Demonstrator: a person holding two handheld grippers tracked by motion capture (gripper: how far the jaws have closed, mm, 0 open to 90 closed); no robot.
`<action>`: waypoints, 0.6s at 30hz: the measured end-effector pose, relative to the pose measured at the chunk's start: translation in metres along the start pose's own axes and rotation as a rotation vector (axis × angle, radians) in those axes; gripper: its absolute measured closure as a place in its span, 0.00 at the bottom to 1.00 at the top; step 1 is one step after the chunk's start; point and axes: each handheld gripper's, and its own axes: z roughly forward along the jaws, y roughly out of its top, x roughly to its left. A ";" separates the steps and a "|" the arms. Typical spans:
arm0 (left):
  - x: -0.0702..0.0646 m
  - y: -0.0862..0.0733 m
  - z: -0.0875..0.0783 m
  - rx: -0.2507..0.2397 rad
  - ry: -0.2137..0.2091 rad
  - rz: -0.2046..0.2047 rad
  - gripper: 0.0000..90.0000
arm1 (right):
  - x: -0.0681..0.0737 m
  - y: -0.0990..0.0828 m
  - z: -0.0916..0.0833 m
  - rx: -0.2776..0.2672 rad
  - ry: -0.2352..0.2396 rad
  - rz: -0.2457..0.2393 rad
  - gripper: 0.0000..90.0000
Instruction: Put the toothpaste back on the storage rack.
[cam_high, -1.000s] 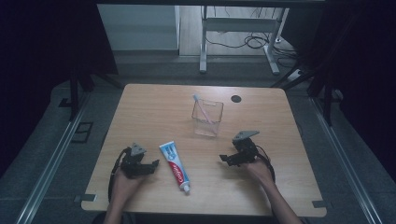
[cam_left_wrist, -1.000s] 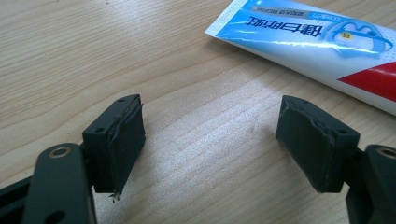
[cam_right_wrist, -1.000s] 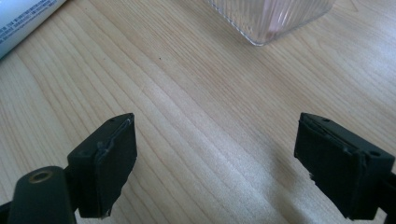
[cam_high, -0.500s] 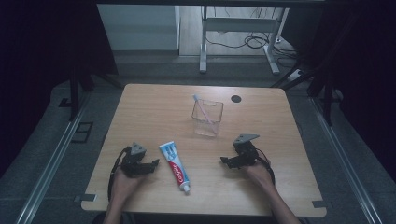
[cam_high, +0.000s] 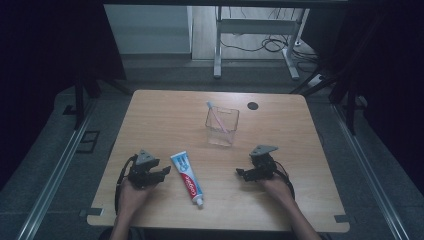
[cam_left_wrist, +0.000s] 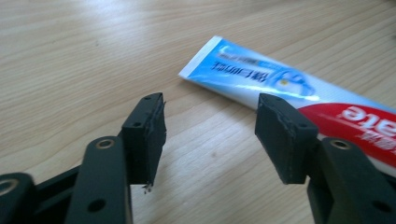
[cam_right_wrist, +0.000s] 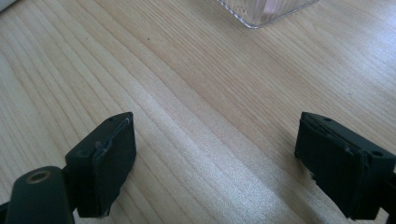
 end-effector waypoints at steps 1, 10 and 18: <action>-0.001 0.001 0.000 -0.005 -0.006 -0.001 0.50 | 0.000 0.000 0.000 -0.001 -0.003 0.001 0.13; -0.018 0.015 -0.004 0.007 -0.071 0.029 0.66 | 0.000 -0.001 -0.001 -0.001 -0.007 0.004 0.14; -0.045 0.032 -0.003 0.003 -0.175 0.067 0.70 | 0.000 -0.001 -0.001 -0.001 -0.008 0.004 0.14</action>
